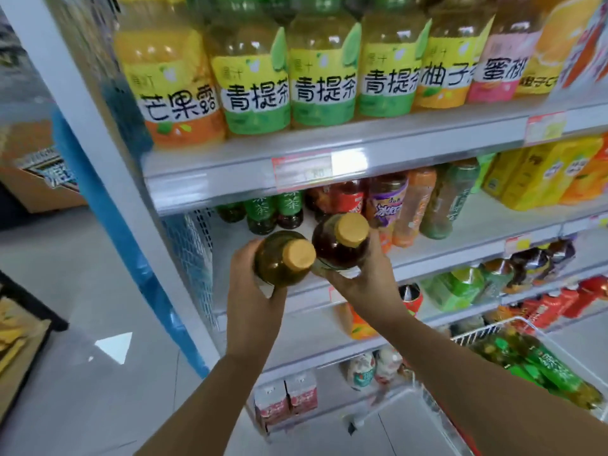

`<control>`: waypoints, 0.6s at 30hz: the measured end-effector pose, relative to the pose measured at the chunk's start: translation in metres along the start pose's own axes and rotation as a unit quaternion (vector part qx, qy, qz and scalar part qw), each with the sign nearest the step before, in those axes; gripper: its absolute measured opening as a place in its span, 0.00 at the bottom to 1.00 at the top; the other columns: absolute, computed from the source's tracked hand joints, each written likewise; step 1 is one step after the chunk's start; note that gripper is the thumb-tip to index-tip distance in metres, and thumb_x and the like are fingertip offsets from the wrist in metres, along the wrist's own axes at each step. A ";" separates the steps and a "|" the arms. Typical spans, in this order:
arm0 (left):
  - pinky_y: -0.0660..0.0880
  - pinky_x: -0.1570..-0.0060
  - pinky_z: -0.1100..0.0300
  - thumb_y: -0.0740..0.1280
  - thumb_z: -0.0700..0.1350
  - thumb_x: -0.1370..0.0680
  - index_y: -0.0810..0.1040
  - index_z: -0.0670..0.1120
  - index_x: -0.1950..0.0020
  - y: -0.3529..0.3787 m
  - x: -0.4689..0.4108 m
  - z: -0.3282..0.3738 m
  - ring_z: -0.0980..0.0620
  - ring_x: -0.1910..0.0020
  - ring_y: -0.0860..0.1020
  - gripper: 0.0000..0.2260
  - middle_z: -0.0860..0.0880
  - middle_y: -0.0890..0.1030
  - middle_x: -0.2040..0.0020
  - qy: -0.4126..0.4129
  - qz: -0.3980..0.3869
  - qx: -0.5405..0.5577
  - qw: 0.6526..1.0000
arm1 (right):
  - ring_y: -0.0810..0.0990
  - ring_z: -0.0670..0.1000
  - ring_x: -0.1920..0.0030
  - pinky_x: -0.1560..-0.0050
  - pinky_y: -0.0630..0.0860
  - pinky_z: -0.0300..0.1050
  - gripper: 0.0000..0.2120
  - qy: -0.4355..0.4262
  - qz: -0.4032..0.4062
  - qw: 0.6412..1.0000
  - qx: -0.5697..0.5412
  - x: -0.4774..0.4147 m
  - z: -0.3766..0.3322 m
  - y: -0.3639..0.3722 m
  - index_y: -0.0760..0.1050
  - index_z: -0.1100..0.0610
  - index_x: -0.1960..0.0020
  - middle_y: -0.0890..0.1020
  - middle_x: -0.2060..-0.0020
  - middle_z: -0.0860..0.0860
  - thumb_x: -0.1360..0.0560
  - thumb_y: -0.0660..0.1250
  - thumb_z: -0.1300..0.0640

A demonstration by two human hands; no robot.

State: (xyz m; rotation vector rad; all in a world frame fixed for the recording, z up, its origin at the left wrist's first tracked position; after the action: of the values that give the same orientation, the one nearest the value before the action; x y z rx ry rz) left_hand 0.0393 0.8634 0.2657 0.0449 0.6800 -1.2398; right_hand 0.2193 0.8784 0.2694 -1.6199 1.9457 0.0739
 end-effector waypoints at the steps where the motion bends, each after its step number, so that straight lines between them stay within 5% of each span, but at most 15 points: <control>1: 0.61 0.46 0.82 0.72 0.33 0.30 0.63 0.64 0.41 -0.002 -0.003 -0.008 0.74 0.45 0.67 0.32 0.55 0.71 0.42 -0.008 0.004 -0.001 1.000 | 0.73 0.31 0.45 0.46 0.72 0.31 0.31 -0.002 -0.001 1.000 0.004 -0.005 0.003 0.008 0.65 0.51 0.38 0.74 0.46 0.35 0.35 0.78 0.60; 4: 0.60 0.47 0.83 0.72 0.34 0.29 0.62 0.68 0.41 -0.007 -0.009 -0.030 0.77 0.44 0.66 0.33 0.60 0.72 0.42 -0.034 0.022 0.014 0.999 | 0.72 0.28 0.47 0.46 0.71 0.28 0.34 0.002 -0.015 1.000 0.012 -0.018 0.013 0.032 0.62 0.41 0.40 0.72 0.48 0.31 0.34 0.77 0.63; 10: 0.66 0.40 0.71 0.72 0.34 0.30 0.62 0.68 0.39 -0.006 -0.022 -0.057 0.66 0.41 0.70 0.35 0.67 0.69 0.43 -0.077 0.074 0.021 0.994 | 0.72 0.29 0.51 0.53 0.67 0.21 0.31 0.034 -0.038 0.999 0.002 -0.028 0.041 0.067 0.62 0.45 0.41 0.72 0.50 0.31 0.34 0.75 0.63; 13: 0.67 0.41 0.66 0.71 0.34 0.30 0.64 0.59 0.32 0.000 -0.042 -0.061 0.64 0.43 0.68 0.34 0.62 0.69 0.44 -0.076 0.063 -0.008 0.995 | 0.73 0.28 0.53 0.57 0.68 0.23 0.31 0.059 -0.036 0.998 0.001 -0.039 0.052 0.076 0.63 0.47 0.38 0.74 0.52 0.34 0.33 0.73 0.65; 15: 0.64 0.43 0.67 0.71 0.36 0.29 0.63 0.52 0.29 0.003 -0.057 -0.066 0.65 0.43 0.66 0.33 0.57 0.69 0.41 -0.085 0.046 -0.034 0.995 | 0.76 0.35 0.52 0.58 0.68 0.23 0.31 0.066 -0.036 0.997 0.009 -0.050 0.059 0.081 0.63 0.52 0.34 0.76 0.51 0.42 0.32 0.73 0.66; 18: 0.66 0.40 0.63 0.72 0.40 0.28 0.60 0.49 0.27 0.001 -0.070 -0.081 0.56 0.37 0.69 0.34 0.51 0.70 0.34 -0.106 0.046 -0.033 0.993 | 0.75 0.48 0.45 0.48 0.70 0.35 0.34 0.065 -0.025 0.997 0.029 -0.065 0.068 0.086 0.61 0.57 0.31 0.76 0.44 0.50 0.32 0.74 0.62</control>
State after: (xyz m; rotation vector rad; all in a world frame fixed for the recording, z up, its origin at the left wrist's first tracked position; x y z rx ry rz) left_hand -0.0073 0.9552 0.2349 -0.1079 0.5269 -1.1147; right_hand 0.1740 0.9849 0.2163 -1.6712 1.9827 -0.1097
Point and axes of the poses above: each hand's wrist, its own x-axis away from the middle knuckle, its own y-axis out of the palm, z = x × y, the point moved 6 cm from there along -x, towards the middle knuckle
